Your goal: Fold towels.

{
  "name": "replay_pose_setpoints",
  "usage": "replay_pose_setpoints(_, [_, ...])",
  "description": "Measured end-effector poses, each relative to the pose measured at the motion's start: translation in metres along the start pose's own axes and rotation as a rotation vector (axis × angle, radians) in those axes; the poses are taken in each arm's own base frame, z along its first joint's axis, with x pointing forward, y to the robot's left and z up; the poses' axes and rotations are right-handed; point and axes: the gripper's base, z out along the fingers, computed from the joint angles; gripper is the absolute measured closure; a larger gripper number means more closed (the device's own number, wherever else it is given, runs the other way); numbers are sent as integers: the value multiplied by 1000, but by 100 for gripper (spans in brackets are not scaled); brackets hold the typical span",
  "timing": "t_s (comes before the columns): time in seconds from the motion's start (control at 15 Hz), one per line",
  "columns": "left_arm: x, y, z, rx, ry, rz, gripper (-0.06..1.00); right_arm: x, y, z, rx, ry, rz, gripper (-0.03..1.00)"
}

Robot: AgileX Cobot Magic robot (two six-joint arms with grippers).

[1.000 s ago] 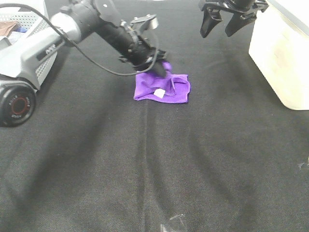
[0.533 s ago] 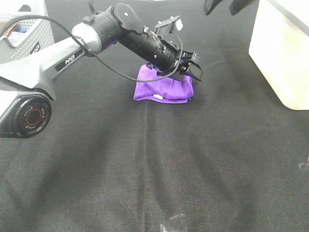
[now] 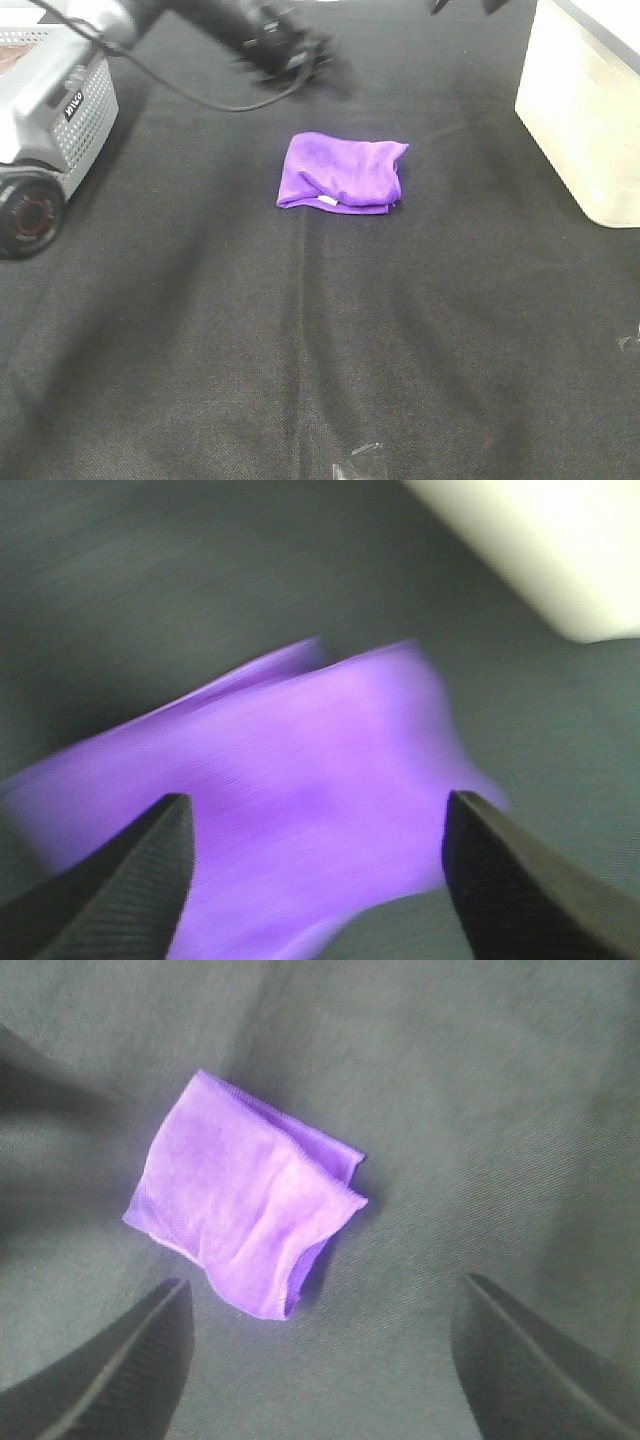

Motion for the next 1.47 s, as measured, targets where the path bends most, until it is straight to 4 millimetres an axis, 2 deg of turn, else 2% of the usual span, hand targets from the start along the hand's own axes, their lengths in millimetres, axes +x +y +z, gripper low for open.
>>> replay_pose_setpoints(0.07, [0, 19, -6, -137, 8, -51, 26, -1, 0, -6, 16, -9, 10, 25])
replay_pose_setpoints(0.13, [-2, 30, -13, -233, 1, -80, 25, -2, 0, -13, 35, -19, 16, 25])
replay_pose_setpoints(0.2, [-6, 33, -23, -301, -12, -78, 24, -1, -1, -18, 54, -19, 22, 25])
replay_pose_setpoints(0.27, [-6, 33, -23, -301, -12, -78, 24, -1, -1, -18, 54, -19, 22, 25])
replay_pose_setpoints(0.33, [-15, 34, -44, -414, -45, -39, 24, 7, -1, -33, 103, -5, 34, 25])
replay_pose_setpoints(0.4, [-15, 34, -44, -414, -45, -39, 24, 7, -1, -33, 103, -5, 34, 25])
replay_pose_setpoints(0.6, [-21, 39, -60, -492, -67, -18, 24, 31, 7, -68, 122, 22, 50, 25])
replay_pose_setpoints(0.67, [-22, 38, -61, -479, -71, -24, 24, 40, 11, -80, 123, 26, 50, 25])
replay_pose_setpoints(0.8, [-29, 22, -71, -355, -99, -49, 24, 60, 19, -108, 129, 23, 49, 25])
replay_pose_setpoints(0.93, [-41, -4, -101, -238, -133, -30, 24, 79, 26, -130, 130, 18, 48, 25])
replay_pose_setpoints(1.0, [-41, -14, -114, -219, -107, -11, 24, 89, 28, -139, 135, 18, 46, 25])
replay_pose_setpoints(1.07, [-33, -17, -119, -229, -36, -6, 24, 99, 31, -146, 140, 20, 52, 25])
replay_pose_setpoints(1.13, [-7, -22, -145, -294, 103, 5, 24, 119, 36, -167, 157, 3, 63, 25])
replay_pose_setpoints(1.2, [8, -26, -164, -323, 154, 22, 24, 130, 39, -175, 158, -4, 68, 25])
replay_pose_setpoints(1.27, [24, -37, -192, -336, 182, 42, 24, 141, 42, -183, 158, -11, 76, 25])
replay_pose_setpoints(1.33, [41, -45, -220, -344, 191, 42, 24, 156, 46, -192, 159, -19, 86, 25])
replay_pose_setpoints(1.4, [56, -51, -260, -361, 156, 31, 24, 172, 49, -199, 159, -24, 93, 25])
replay_pose_setpoints(1.47, [72, -48, -295, -394, 118, -5, 24, 198, 54, -212, 166, -41, 109, 25])
